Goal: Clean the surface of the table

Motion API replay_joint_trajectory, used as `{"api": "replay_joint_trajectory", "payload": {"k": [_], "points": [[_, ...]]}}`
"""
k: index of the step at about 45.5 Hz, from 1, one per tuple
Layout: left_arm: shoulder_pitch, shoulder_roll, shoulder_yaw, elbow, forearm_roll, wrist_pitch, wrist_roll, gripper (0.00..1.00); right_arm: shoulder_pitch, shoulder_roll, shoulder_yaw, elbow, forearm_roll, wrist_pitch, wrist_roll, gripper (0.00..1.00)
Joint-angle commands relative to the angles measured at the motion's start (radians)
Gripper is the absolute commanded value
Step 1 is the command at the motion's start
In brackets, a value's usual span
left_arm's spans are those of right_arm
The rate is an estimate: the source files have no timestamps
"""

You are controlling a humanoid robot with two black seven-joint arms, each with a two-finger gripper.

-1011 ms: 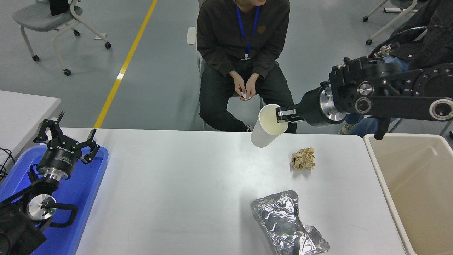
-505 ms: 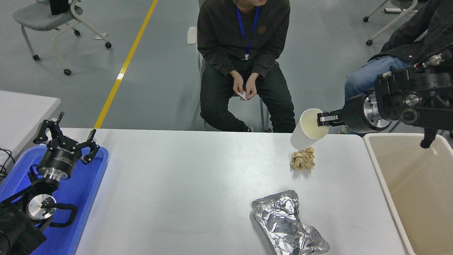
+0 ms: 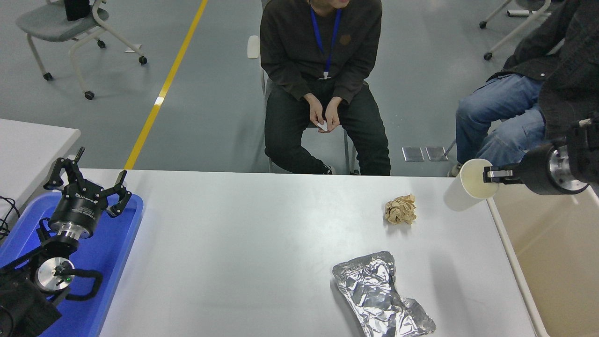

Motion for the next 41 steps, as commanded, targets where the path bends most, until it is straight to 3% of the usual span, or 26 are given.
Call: {"api": "replay_joint_trajectory", "payload": {"k": [1,20,41], "points": [[0.000,0.000,0.000,0.000,0.000,0.000,0.000,1.00,-0.105,-0.042,0.017,-0.104,-0.035,-0.002,0.031,0.00],[0.000,0.000,0.000,-0.001,0.000,0.000,0.000,1.00,-0.378,0.013,0.144,-0.408,-0.035,-0.019,0.097,0.00],[0.000,0.000,0.000,-0.001,0.000,0.000,0.000,1.00,-0.634,0.264,0.206,-0.897,-0.019,-0.025,0.222,0.00]]}}
